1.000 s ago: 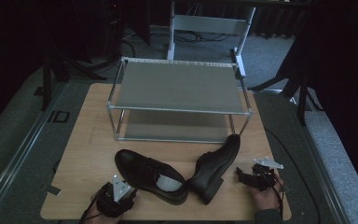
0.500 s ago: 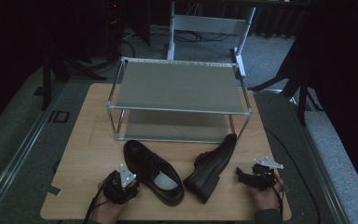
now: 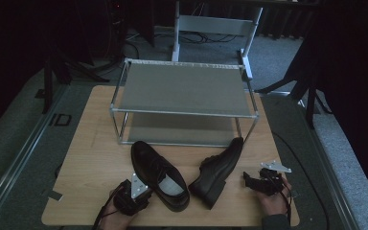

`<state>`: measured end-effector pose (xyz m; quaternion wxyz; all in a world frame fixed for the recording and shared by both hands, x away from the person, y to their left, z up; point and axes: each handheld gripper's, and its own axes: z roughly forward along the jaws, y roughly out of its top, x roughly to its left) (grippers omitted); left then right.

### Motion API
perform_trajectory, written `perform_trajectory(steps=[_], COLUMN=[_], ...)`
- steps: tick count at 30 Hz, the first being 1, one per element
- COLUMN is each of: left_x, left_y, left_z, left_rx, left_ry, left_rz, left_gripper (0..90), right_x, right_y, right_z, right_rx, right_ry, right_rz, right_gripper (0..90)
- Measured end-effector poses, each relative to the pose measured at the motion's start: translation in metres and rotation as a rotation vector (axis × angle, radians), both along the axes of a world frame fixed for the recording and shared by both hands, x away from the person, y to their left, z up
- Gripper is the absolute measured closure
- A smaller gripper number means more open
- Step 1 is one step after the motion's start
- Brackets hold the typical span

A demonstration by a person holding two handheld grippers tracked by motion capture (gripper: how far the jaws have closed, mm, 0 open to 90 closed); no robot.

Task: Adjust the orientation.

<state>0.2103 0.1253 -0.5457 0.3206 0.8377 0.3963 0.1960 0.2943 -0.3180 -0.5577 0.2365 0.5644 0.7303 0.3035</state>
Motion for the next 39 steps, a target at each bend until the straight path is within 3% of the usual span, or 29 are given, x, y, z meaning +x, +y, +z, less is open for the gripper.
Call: perform_trajectory(steps=[2, 3, 6, 7, 8, 9, 10, 11, 16, 22, 26, 27, 29, 39], left_x=[-0.001, -0.002, -0.001, -0.001, -0.001, -0.001, -0.001, -0.001, 0.0, -0.001, 0.0, 0.0, 0.0, -0.001], left_y=[-0.004, -0.006, -0.007, -0.011, -0.011, -0.011, -0.011, -0.01, -0.007, 0.0, 0.005, 0.006, 0.007, 0.005], left_z=[-0.002, -0.002, -0.001, -0.001, -0.001, -0.001, -0.001, -0.001, -0.002, -0.001, -0.002, -0.002, -0.002, -0.003], left_rx=[-0.003, 0.014, 0.014, 0.033, 0.033, 0.04, 0.04, 0.036, 0.012, -0.011, -0.023, -0.023, -0.024, -0.005], left_ry=[0.02, 0.005, 0.01, 0.0, 0.0, -0.002, -0.002, -0.001, 0.0, -0.012, -0.011, -0.008, -0.005, -0.012], left_rz=[-0.039, -0.042, -0.049, -0.058, -0.058, -0.063, -0.063, -0.061, -0.069, -0.044, -0.018, -0.018, -0.015, -0.017], left_gripper=[61.1, 61.8, 61.9, 61.1, 61.1, 61.1, 61.1, 61.0, 59.1, 55.5, 54.9, 54.8, 54.7, 54.0], right_x=[-0.001, -0.005, -0.01, -0.018, -0.018, -0.026, -0.026, -0.032, -0.037, -0.021, -0.01, -0.009, -0.01, -0.028], right_y=[0.0, 0.001, 0.004, 0.011, 0.011, 0.019, 0.019, 0.03, 0.052, 0.065, 0.07, 0.068, 0.064, 0.039], right_z=[0.004, 0.011, 0.021, 0.033, 0.033, 0.047, 0.047, 0.058, 0.081, 0.083, 0.074, 0.073, 0.072, 0.074], right_rx=[-0.003, 0.04, 0.063, 0.081, 0.081, 0.095, 0.095, 0.098, 0.093, 0.105, 0.081, 0.102, 0.131, 0.155], right_ry=[0.018, 0.04, 0.003, -0.048, -0.048, -0.105, -0.105, -0.146, -0.207, -0.189, -0.145, -0.141, -0.131, -0.127], right_rz=[-0.003, 0.01, 0.03, 0.051, 0.051, 0.088, 0.088, 0.124, 0.187, 0.165, 0.148, 0.149, 0.152, 0.137], right_gripper=[30.4, 43.4, 44.4, 44.4, 44.4, 43.3, 43.3, 41.3, 32.8, 20.9, 22.4, 24.2, 25.1, 32.1])
